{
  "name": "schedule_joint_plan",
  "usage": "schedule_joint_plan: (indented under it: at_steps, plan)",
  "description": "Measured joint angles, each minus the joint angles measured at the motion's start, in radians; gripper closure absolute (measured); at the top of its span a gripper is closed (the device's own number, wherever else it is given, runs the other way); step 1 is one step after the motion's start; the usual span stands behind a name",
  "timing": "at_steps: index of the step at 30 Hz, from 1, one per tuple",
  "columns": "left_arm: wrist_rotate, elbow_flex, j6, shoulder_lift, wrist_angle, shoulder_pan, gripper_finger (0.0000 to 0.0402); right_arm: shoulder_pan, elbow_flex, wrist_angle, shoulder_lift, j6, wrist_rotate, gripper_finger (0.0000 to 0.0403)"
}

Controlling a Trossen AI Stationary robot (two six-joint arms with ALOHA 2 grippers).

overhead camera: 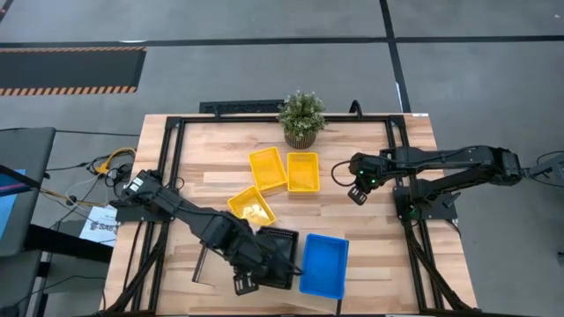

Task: Stack baskets on shelf by color
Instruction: Stack the black bin on top of the black bin on the shelf

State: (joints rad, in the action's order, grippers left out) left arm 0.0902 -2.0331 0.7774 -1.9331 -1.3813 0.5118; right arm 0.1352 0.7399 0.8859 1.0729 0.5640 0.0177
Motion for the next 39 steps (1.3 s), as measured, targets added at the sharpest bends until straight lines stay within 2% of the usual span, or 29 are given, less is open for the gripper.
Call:
schedule_joint_plan:
  at_steps: [4, 8, 13, 17, 28, 32, 39]
  plan:
    - [0.001, 0.000, -0.006, 0.000, 0.001, -0.011, 0.0401, 0.000, 0.000, 0.000, 0.000, 0.000, -0.001, 0.0377]
    - [0.000, 0.000, 0.006, 0.008, -0.103, -0.009, 0.0401, 0.000, 0.000, 0.000, 0.000, 0.003, -0.003, 0.0377]
    - [-0.184, 0.000, 0.026, 0.046, -0.184, -0.017, 0.0401, 0.000, 0.000, 0.000, 0.000, 0.004, -0.003, 0.0377]
    - [-0.259, 0.008, -0.047, 0.043, -0.181, -0.044, 0.0401, 0.000, 0.000, -0.007, 0.000, 0.011, -0.003, 0.0377]
    - [-0.290, 0.073, -0.238, 0.035, -0.044, -0.118, 0.0401, 0.000, 0.000, -0.007, 0.000, 0.034, -0.003, 0.0377]
    - [-0.283, 0.073, -0.266, 0.035, 0.030, -0.125, 0.0401, 0.000, 0.000, -0.007, 0.000, 0.038, -0.003, 0.0377]
    - [-0.281, 0.072, -0.259, 0.035, 0.022, -0.146, 0.0401, 0.000, 0.000, -0.007, 0.000, 0.037, -0.003, 0.0377]
